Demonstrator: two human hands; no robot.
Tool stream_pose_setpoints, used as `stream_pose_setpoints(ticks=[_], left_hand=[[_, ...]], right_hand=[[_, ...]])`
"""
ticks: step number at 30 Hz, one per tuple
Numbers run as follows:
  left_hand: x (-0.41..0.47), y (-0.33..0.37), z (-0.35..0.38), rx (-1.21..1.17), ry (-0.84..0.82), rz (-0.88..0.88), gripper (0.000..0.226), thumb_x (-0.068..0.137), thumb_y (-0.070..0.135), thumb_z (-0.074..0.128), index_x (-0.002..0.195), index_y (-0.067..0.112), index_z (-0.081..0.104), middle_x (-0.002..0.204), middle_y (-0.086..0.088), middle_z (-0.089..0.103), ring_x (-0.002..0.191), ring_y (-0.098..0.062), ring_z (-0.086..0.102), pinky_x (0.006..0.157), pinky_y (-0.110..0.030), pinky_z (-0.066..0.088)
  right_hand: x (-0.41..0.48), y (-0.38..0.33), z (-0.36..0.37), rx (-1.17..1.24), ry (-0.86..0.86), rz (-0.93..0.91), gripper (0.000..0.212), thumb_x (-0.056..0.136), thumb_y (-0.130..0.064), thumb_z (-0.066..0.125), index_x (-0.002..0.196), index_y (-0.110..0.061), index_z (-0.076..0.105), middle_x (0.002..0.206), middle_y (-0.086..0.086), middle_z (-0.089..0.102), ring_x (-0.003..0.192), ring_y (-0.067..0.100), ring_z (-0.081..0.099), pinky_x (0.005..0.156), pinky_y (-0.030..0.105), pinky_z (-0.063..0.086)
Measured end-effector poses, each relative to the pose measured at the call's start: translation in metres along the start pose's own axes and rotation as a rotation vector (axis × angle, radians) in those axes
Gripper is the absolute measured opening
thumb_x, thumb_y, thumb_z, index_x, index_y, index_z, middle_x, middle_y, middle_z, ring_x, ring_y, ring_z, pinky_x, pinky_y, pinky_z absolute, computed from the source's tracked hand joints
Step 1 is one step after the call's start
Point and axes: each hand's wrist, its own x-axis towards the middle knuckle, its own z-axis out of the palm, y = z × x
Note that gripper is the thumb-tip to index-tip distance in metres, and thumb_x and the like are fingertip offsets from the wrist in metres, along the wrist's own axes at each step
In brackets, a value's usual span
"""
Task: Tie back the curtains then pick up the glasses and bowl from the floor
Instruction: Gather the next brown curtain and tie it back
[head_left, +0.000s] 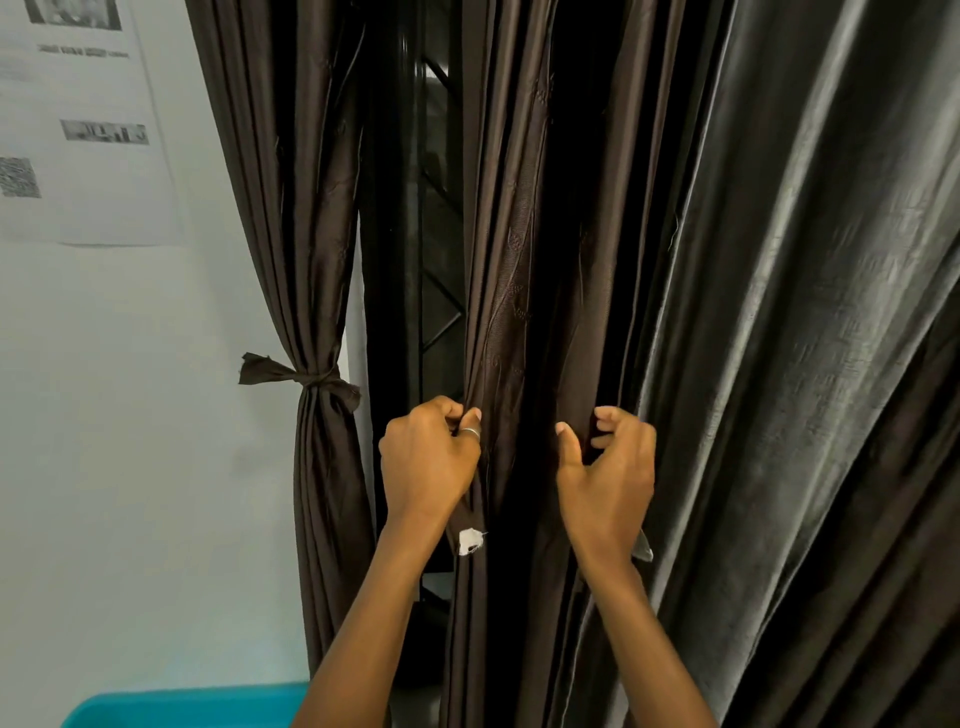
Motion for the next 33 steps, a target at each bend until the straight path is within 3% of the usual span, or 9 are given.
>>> stream_pose_setpoints(ticks=[3, 7, 10, 16, 20, 22, 24, 28, 33], left_hand=[[0.001, 0.0, -0.001, 0.01, -0.004, 0.009, 0.019, 0.092, 0.033, 0.071, 0.077, 0.022, 0.069, 0.052, 0.008, 0.059, 0.049, -0.005, 0.057, 0.049, -0.014, 0.036], [0.008, -0.01, -0.012, 0.025, 0.055, 0.016, 0.017, 0.09, 0.033, 0.072, 0.081, 0.019, 0.073, 0.055, 0.013, 0.059, 0.05, -0.003, 0.055, 0.056, -0.021, 0.047], [0.018, -0.023, -0.024, 0.056, 0.12, 0.004, 0.018, 0.089, 0.033, 0.073, 0.081, 0.018, 0.075, 0.054, 0.018, 0.052, 0.05, 0.0, 0.047, 0.065, -0.028, 0.048], [0.013, -0.023, -0.021, 0.052, 0.12, 0.02, 0.017, 0.089, 0.032, 0.073, 0.082, 0.017, 0.075, 0.055, 0.018, 0.054, 0.05, 0.003, 0.049, 0.056, -0.018, 0.036], [0.004, -0.018, -0.015, 0.031, 0.09, 0.027, 0.016, 0.09, 0.033, 0.072, 0.081, 0.02, 0.075, 0.052, 0.019, 0.054, 0.049, 0.003, 0.052, 0.053, -0.01, 0.031], [-0.002, -0.012, -0.012, 0.026, 0.074, 0.05, 0.015, 0.09, 0.033, 0.072, 0.08, 0.022, 0.074, 0.052, 0.016, 0.057, 0.048, 0.001, 0.055, 0.049, -0.007, 0.03], [-0.007, -0.006, -0.008, 0.022, 0.057, 0.083, 0.014, 0.09, 0.034, 0.072, 0.081, 0.022, 0.075, 0.054, 0.011, 0.062, 0.049, -0.001, 0.058, 0.047, -0.007, 0.031], [-0.01, 0.004, 0.0, -0.015, -0.014, 0.102, 0.016, 0.09, 0.035, 0.072, 0.083, 0.021, 0.076, 0.06, 0.008, 0.066, 0.056, -0.01, 0.062, 0.052, -0.022, 0.041], [-0.012, 0.0, 0.002, -0.14, -0.082, 0.116, 0.019, 0.093, 0.029, 0.07, 0.077, 0.02, 0.074, 0.053, 0.013, 0.059, 0.05, -0.002, 0.056, 0.048, -0.01, 0.032]], right_hand=[[0.012, 0.006, -0.003, -0.022, -0.09, 0.05, 0.049, 0.087, -0.031, 0.08, 0.127, -0.015, 0.055, 0.115, -0.007, 0.055, 0.091, 0.009, 0.059, 0.076, 0.023, 0.046], [0.043, 0.023, -0.015, -0.067, -0.127, 0.049, 0.019, 0.09, -0.017, 0.075, 0.107, -0.011, 0.07, 0.095, 0.006, 0.073, 0.089, 0.026, 0.07, 0.081, 0.039, 0.056], [0.065, 0.04, -0.029, -0.128, -0.1, 0.099, 0.011, 0.089, -0.016, 0.075, 0.097, -0.008, 0.073, 0.091, 0.012, 0.073, 0.09, 0.032, 0.07, 0.083, 0.044, 0.056], [0.057, 0.044, -0.031, -0.131, -0.08, 0.086, 0.011, 0.091, -0.017, 0.074, 0.096, -0.007, 0.072, 0.091, 0.01, 0.073, 0.085, 0.029, 0.07, 0.079, 0.041, 0.056], [0.03, 0.031, -0.026, -0.082, -0.129, 0.001, 0.007, 0.092, -0.015, 0.073, 0.093, -0.008, 0.071, 0.09, 0.008, 0.071, 0.08, 0.022, 0.069, 0.071, 0.026, 0.047], [0.016, 0.019, -0.021, -0.049, -0.176, -0.067, 0.006, 0.093, -0.013, 0.072, 0.096, -0.008, 0.072, 0.091, 0.007, 0.07, 0.08, 0.019, 0.069, 0.072, 0.026, 0.049], [0.001, 0.007, -0.015, -0.003, -0.217, -0.124, 0.006, 0.093, -0.011, 0.072, 0.098, -0.008, 0.073, 0.092, 0.003, 0.068, 0.08, 0.015, 0.067, 0.073, 0.026, 0.052], [-0.02, -0.017, -0.002, 0.096, -0.29, -0.179, 0.01, 0.094, -0.007, 0.07, 0.102, -0.008, 0.074, 0.092, 0.0, 0.067, 0.078, 0.009, 0.065, 0.072, 0.014, 0.048], [-0.033, -0.028, 0.01, 0.157, -0.311, -0.179, 0.014, 0.095, -0.003, 0.065, 0.105, -0.007, 0.074, 0.092, 0.0, 0.065, 0.08, 0.008, 0.064, 0.074, 0.018, 0.052]])
